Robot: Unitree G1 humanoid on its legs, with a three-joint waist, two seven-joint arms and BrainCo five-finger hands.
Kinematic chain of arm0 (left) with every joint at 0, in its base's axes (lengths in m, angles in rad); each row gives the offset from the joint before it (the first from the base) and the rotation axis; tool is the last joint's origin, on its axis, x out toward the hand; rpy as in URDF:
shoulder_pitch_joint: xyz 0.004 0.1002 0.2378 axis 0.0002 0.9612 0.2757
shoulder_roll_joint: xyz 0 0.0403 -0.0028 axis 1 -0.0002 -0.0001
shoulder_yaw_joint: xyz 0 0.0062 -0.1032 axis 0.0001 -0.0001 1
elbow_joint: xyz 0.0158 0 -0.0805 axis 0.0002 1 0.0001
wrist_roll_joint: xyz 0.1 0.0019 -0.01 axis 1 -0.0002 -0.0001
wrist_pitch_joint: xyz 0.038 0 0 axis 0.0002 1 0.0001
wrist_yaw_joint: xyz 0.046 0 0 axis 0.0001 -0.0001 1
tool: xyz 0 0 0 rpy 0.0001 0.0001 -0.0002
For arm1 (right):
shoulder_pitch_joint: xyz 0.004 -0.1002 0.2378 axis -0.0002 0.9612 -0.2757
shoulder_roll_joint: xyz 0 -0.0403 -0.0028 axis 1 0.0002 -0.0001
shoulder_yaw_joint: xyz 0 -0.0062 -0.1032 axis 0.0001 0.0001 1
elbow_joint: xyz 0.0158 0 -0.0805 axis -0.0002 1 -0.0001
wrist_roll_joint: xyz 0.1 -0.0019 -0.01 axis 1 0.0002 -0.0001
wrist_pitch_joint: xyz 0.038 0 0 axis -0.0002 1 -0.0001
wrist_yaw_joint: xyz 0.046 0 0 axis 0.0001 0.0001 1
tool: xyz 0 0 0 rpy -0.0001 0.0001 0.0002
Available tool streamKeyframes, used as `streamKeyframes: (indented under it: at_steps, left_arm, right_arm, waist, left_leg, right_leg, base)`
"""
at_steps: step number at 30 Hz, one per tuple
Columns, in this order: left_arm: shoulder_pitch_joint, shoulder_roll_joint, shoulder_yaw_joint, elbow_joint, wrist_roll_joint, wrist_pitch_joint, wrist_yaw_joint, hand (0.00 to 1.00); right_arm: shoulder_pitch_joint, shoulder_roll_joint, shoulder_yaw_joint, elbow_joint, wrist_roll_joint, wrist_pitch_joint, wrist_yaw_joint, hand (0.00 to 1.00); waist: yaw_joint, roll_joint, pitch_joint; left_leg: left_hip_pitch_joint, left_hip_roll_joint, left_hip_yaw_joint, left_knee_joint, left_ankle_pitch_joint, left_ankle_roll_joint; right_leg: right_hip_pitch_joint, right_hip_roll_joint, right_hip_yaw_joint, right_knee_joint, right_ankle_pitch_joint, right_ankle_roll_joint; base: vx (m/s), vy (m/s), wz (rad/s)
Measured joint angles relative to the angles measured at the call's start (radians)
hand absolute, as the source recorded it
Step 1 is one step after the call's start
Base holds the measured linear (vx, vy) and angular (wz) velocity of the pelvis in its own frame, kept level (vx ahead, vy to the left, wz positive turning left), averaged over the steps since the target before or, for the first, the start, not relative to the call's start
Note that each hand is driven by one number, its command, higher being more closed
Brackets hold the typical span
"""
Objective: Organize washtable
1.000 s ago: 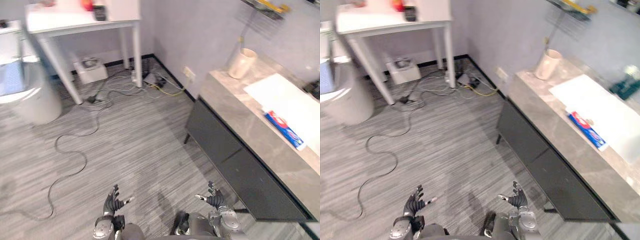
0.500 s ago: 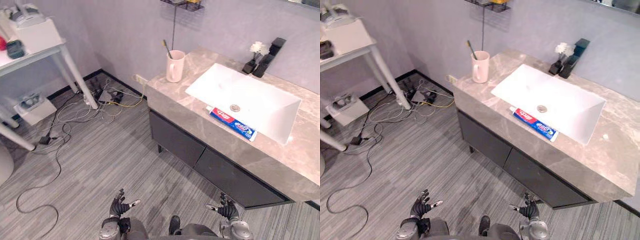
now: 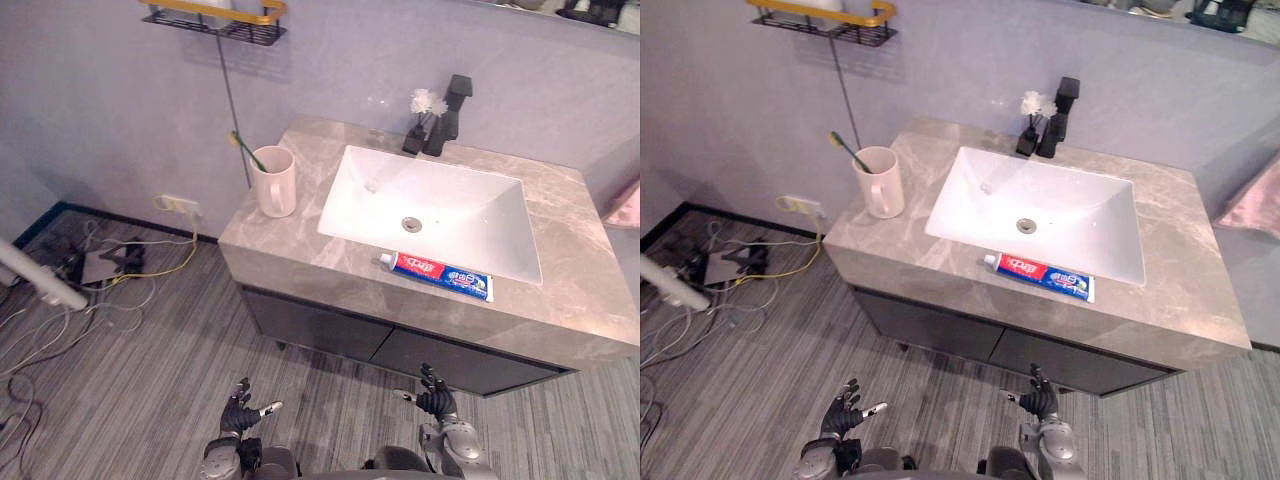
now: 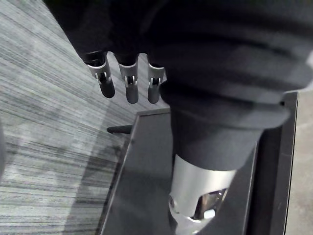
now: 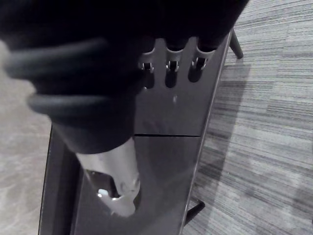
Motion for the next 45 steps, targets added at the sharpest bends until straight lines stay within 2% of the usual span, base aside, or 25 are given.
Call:
streamKeyframes:
  at_steps: [1, 2, 3, 5, 6, 7, 9, 10, 11, 13, 14, 16, 17, 18, 20, 24, 28, 36, 37, 45]
  left_arm:
    - [0.0, 0.007, -0.001, 0.01, 0.0, 0.0, 0.0, 0.0]
    - [-0.001, 0.019, 0.003, 0.032, -0.001, 0.002, -0.001, 0.0]
    - [-0.005, 0.003, 0.005, 0.045, 0.001, 0.003, -0.002, 0.0]
    - [0.003, -0.027, 0.012, 0.045, 0.003, 0.002, -0.002, 0.0]
    - [0.002, -0.034, 0.014, 0.044, 0.003, 0.002, -0.002, 0.0]
    - [-0.001, -0.046, 0.02, 0.038, 0.003, 0.002, -0.003, 0.0]
    - [0.008, -0.057, 0.037, 0.03, 0.003, 0.001, -0.003, 0.0]
    - [0.015, -0.066, 0.043, 0.031, 0.003, 0.002, -0.004, 0.0]
    - [0.015, -0.07, 0.043, 0.031, 0.003, 0.002, -0.004, 0.0]
    - [0.01, -0.073, 0.043, 0.03, 0.003, 0.001, -0.004, 0.0]
    - [0.007, -0.074, 0.042, 0.03, 0.003, 0.0, -0.004, 0.0]
    - [0.007, -0.068, 0.042, 0.041, 0.004, 0.001, -0.002, 0.0]
    - [0.011, -0.065, 0.039, 0.042, 0.005, 0.0, -0.001, 0.0]
    - [0.009, -0.053, 0.039, 0.043, 0.01, 0.0, -0.001, 0.0]
    - [0.013, -0.054, 0.039, 0.043, 0.012, 0.001, -0.001, 0.0]
    - [0.014, -0.046, 0.041, 0.057, 0.013, 0.002, 0.0, 0.0]
    - [0.017, -0.045, 0.042, 0.066, 0.013, 0.002, -0.001, 0.0]
    - [0.011, -0.045, 0.044, 0.101, 0.013, 0.0, 0.0, 0.0]
    - [0.024, 0.001, 0.051, 0.142, 0.013, 0.001, 0.0, 0.0]
    - [0.016, 0.002, 0.051, 0.142, 0.013, 0.001, 0.0, 0.0]
  right_arm:
    - [-0.006, -0.003, 0.001, 0.011, 0.0, 0.001, 0.0, 0.0]
    - [-0.001, -0.016, 0.0, 0.022, 0.0, -0.001, -0.002, 0.0]
    - [-0.001, -0.042, -0.005, 0.038, 0.0, 0.0, -0.002, 0.0]
    - [0.015, -0.066, -0.009, 0.038, 0.0, 0.001, -0.006, 0.0]
    - [0.015, -0.069, -0.014, 0.038, 0.001, 0.001, -0.007, 0.0]
    - [0.041, -0.064, -0.023, 0.035, 0.001, 0.001, -0.008, 0.0]
    - [0.045, -0.062, -0.025, 0.032, 0.002, 0.001, -0.01, 0.0]
    - [0.044, -0.054, -0.028, 0.031, 0.003, 0.0, -0.012, 0.0]
    - [0.037, -0.051, -0.048, 0.031, 0.012, 0.0, -0.013, 0.0]
    - [0.033, -0.053, -0.077, 0.032, 0.022, 0.001, -0.014, 0.0]
    - [0.031, -0.054, -0.089, 0.033, 0.022, 0.001, -0.015, 0.0]
    - [0.032, -0.058, -0.101, 0.057, 0.022, 0.003, -0.017, 0.0]
    - [0.036, -0.049, -0.102, 0.064, 0.022, 0.003, -0.014, 0.0]
    - [0.044, -0.047, -0.108, 0.072, 0.022, 0.004, -0.014, 0.0]
    - [0.05, -0.047, -0.113, 0.073, 0.022, 0.004, -0.015, 0.0]
    - [0.049, -0.047, -0.13, 0.082, 0.023, 0.003, -0.022, 0.0]
    - [0.05, -0.053, -0.155, 0.103, 0.023, 0.003, -0.033, 0.0]
    - [0.041, -0.074, -0.16, 0.162, 0.022, 0.003, -0.034, 0.0]
    - [0.008, -0.112, -0.163, 0.228, 0.022, 0.003, -0.034, 0.0]
    - [0.006, -0.113, -0.198, 0.239, 0.045, 0.003, -0.031, 0.0]
  waist:
    - [-0.002, -0.005, -0.002]
    - [-0.01, -0.012, -0.003]
    - [-0.013, 0.013, -0.002]
    - [-0.012, 0.048, -0.003]
    - [-0.012, 0.055, 0.0]
    - [-0.012, 0.066, 0.002]
    - [-0.005, 0.067, 0.005]
    - [0.012, 0.062, 0.009]
    - [0.014, 0.058, 0.011]
    - [0.013, 0.057, 0.011]
    - [0.013, 0.058, 0.01]
    - [0.013, 0.062, 0.002]
    - [0.009, 0.042, -0.006]
    - [0.009, 0.029, -0.006]
    - [0.015, 0.019, -0.012]
    - [0.012, 0.023, -0.015]
    - [0.012, 0.033, -0.024]
    - [0.01, 0.032, -0.031]
    - [-0.014, 0.025, -0.053]
    - [-0.013, 0.026, -0.054]
  left_leg:
    - [0.0, -0.004, 0.0, 0.001, 0.003, -0.008]
    - [0.011, -0.02, -0.024, 0.005, -0.002, -0.024]
    - [0.026, -0.002, -0.039, 0.008, -0.003, -0.029]
    - [0.031, 0.027, -0.048, 0.036, -0.001, -0.033]
    - [0.02, 0.039, -0.047, 0.068, 0.0, -0.035]
    - [-0.031, 0.082, -0.059, 0.25, 0.008, -0.049]
    - [-0.087, 0.117, -0.074, 0.402, 0.035, -0.093]
    - [-0.114, 0.136, -0.086, 0.47, 0.026, -0.091]
    - [-0.132, 0.133, -0.087, 0.456, 0.016, -0.08]
    - [-0.148, 0.104, -0.112, 0.327, 0.016, -0.08]
    - [-0.146, 0.08, -0.147, 0.192, 0.021, -0.083]
    - [-0.114, 0.046, -0.18, 0.043, 0.069, -0.098]
    - [-0.1, 0.021, -0.177, 0.004, 0.081, -0.088]
    - [-0.088, 0.003, -0.167, -0.016, 0.086, -0.08]
    - [-0.077, -0.014, -0.147, -0.026, 0.086, -0.075]
    - [-0.016, -0.047, -0.127, -0.09, 0.099, -0.055]
    - [-0.006, -0.049, -0.127, -0.104, 0.102, -0.054]
    - [0.027, -0.056, -0.138, -0.183, 0.157, -0.06]
    - [0.051, -0.093, -0.207, -0.254, 0.192, -0.05]
    - [0.051, -0.098, -0.217, -0.271, 0.205, -0.046]
  right_leg:
    - [-0.002, 0.011, 0.002, -0.063, 0.043, -0.017]
    - [0.003, 0.016, 0.024, -0.127, 0.14, -0.051]
    - [0.041, 0.032, 0.02, -0.154, 0.145, -0.059]
    - [0.084, 0.059, 0.02, -0.214, 0.149, -0.062]
    - [0.101, 0.066, 0.019, -0.23, 0.151, -0.064]
    - [0.161, 0.097, 0.025, -0.288, 0.154, -0.071]
    - [0.205, 0.12, 0.042, -0.316, 0.158, -0.08]
    - [0.229, 0.13, 0.069, -0.326, 0.156, -0.088]
    - [0.242, 0.128, 0.091, -0.332, 0.155, -0.089]
    - [0.245, 0.113, 0.115, -0.339, 0.157, -0.085]
    - [0.243, 0.105, 0.132, -0.339, 0.159, -0.078]
    - [0.242, 0.093, 0.159, -0.347, 0.158, -0.046]
    - [0.247, 0.08, 0.159, -0.366, 0.159, -0.037]
    - [0.259, 0.059, 0.16, -0.383, 0.164, -0.025]
    - [0.26, 0.041, 0.17, -0.388, 0.163, -0.012]
    - [0.291, 0.015, 0.183, -0.407, 0.163, -0.003]
    - [0.291, 0.016, 0.183, -0.411, 0.163, -0.003]
    - [0.291, 0.021, 0.178, -0.41, 0.164, -0.003]
    - [0.294, 0.002, 0.182, -0.444, 0.193, 0.01]
    - [0.292, -0.003, 0.166, -0.444, 0.193, 0.011]
  base:
    - [0.17, -0.053, -0.13]
    - [0.17, -0.077, -0.07]
    - [0.22, -0.089, -0.09]
    - [0.23, -0.115, -0.09]
    - [0.21, -0.153, -0.11]
    - [0.17, -0.115, -0.11]
    - [0.16, -0.065, -0.34]
    - [0.18, -0.004, -0.68]
    - [0.19, 0.021, -0.77]
    - [0.13, 0.072, -0.47]
    - [0.08, 0.119, -0.31]
    - [0.09, 0.192, -0.29]
    - [0.12, 0.195, -0.1]
    - [0.11, 0.139, 0.0]
    - [0.14, 0.16, -0.14]
    - [0.08, 0.08, -0.11]
    - [0.03, 0.014, -0.01]
    - [-0.03, -0.024, 0.02]
    - [0.0, 0.0, 0.0]
    - [0.0, 0.0, 0.04]
